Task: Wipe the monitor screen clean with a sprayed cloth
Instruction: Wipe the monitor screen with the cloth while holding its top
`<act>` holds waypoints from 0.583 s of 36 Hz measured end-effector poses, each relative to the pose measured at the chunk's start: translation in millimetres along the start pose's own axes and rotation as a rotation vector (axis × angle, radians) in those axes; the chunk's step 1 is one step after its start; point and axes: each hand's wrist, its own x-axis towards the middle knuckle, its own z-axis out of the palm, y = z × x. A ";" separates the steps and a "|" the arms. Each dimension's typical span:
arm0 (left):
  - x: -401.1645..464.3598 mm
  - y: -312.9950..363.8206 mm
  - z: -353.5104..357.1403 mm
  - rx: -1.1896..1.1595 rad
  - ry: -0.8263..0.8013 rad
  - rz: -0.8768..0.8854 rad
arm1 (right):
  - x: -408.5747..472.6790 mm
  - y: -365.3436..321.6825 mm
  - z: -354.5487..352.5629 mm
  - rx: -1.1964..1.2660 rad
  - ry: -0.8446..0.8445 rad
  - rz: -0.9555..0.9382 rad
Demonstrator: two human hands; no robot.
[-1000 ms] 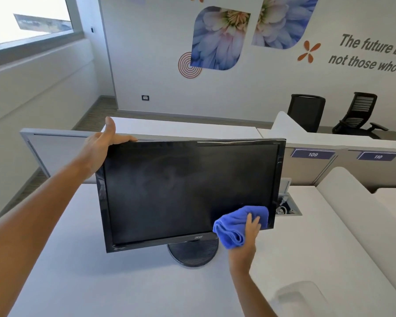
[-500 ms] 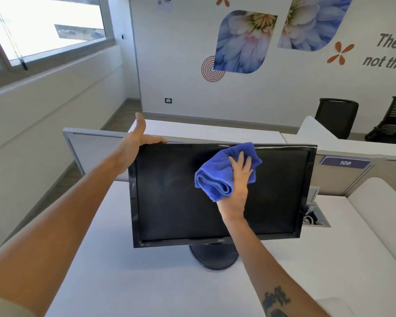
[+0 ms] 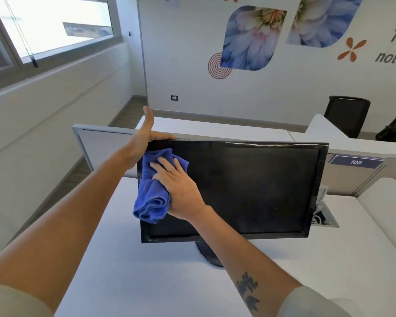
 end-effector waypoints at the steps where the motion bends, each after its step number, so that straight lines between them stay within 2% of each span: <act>1: -0.2 -0.3 -0.4 0.011 0.005 -0.010 | -3.3 -0.7 -0.9 0.007 -0.032 -0.017; 7: -2.7 3.9 3.2 0.060 0.027 -0.034 | -36.8 -2.9 -1.9 -0.005 -0.230 -0.088; 12: -7.2 7.0 9.6 0.106 0.054 -0.020 | -69.6 -6.6 -4.0 0.058 -0.390 -0.049; 17: -17.5 5.5 12.5 0.135 0.113 0.018 | -100.0 -15.8 -16.0 0.086 -0.483 0.136; 21: -19.2 -1.1 17.7 0.255 0.172 0.162 | -119.6 -19.1 -22.5 0.116 -0.564 0.347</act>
